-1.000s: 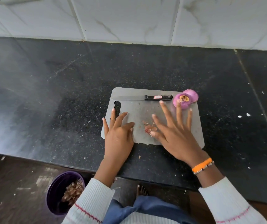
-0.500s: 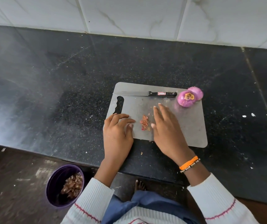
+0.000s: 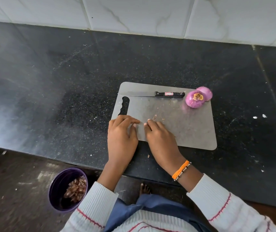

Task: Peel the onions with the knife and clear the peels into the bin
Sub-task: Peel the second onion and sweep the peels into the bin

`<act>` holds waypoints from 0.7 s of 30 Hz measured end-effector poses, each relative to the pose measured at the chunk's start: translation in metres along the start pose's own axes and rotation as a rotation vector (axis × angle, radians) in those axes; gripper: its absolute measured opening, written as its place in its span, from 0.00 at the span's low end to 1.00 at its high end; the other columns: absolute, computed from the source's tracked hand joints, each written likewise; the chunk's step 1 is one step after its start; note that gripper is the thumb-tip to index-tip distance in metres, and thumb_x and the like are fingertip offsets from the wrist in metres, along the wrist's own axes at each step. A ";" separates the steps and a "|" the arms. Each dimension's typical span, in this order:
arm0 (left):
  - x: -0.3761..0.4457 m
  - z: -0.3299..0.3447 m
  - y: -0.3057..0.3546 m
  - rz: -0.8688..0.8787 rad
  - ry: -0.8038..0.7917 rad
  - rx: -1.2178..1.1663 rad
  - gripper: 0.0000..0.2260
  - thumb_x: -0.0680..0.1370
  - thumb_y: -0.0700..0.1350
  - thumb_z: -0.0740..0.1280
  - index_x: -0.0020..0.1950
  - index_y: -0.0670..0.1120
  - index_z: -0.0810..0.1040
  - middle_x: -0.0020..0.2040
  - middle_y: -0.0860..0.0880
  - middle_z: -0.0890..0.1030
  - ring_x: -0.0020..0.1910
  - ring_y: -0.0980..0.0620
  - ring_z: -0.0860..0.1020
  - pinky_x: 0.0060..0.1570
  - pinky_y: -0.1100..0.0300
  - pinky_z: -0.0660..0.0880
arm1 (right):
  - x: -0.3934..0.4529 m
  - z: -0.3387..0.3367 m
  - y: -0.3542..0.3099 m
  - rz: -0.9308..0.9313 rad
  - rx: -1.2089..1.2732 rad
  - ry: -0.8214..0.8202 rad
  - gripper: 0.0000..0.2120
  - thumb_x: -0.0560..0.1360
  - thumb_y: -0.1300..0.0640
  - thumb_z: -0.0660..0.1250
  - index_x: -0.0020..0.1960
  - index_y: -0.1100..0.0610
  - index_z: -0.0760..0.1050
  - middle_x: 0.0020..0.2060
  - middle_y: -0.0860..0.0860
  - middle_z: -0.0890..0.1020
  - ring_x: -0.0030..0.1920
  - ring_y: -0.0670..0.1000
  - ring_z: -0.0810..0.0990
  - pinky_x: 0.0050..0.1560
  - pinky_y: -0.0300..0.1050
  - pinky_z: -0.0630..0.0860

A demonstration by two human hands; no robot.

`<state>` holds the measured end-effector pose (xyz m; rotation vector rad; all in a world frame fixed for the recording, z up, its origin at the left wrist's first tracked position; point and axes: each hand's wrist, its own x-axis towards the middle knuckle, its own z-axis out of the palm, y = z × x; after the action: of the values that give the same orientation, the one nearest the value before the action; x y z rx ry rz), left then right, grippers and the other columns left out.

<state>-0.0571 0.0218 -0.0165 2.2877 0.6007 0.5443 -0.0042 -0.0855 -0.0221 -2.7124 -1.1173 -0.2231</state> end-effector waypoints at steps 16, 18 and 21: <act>0.001 0.001 0.002 -0.014 -0.031 -0.025 0.11 0.76 0.34 0.63 0.46 0.47 0.82 0.46 0.53 0.78 0.45 0.53 0.74 0.41 0.71 0.64 | 0.027 -0.013 0.032 0.217 0.473 -0.087 0.08 0.71 0.69 0.66 0.42 0.60 0.82 0.40 0.54 0.84 0.42 0.53 0.81 0.44 0.46 0.77; 0.002 0.001 0.000 -0.008 -0.040 -0.028 0.13 0.75 0.32 0.61 0.46 0.46 0.82 0.45 0.53 0.77 0.42 0.53 0.72 0.39 0.72 0.64 | 0.035 -0.015 0.046 0.296 0.523 -0.007 0.08 0.72 0.67 0.66 0.43 0.59 0.83 0.41 0.52 0.84 0.42 0.50 0.82 0.46 0.43 0.78; 0.002 0.003 0.000 0.000 -0.071 -0.029 0.15 0.74 0.30 0.59 0.47 0.45 0.82 0.43 0.54 0.75 0.43 0.52 0.74 0.38 0.68 0.65 | 0.045 -0.012 0.048 0.200 0.356 -0.009 0.10 0.73 0.69 0.63 0.44 0.60 0.82 0.42 0.55 0.83 0.44 0.53 0.80 0.43 0.44 0.75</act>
<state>-0.0544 0.0214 -0.0180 2.2691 0.5547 0.4666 0.0606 -0.0912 -0.0066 -2.4812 -0.7906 0.0181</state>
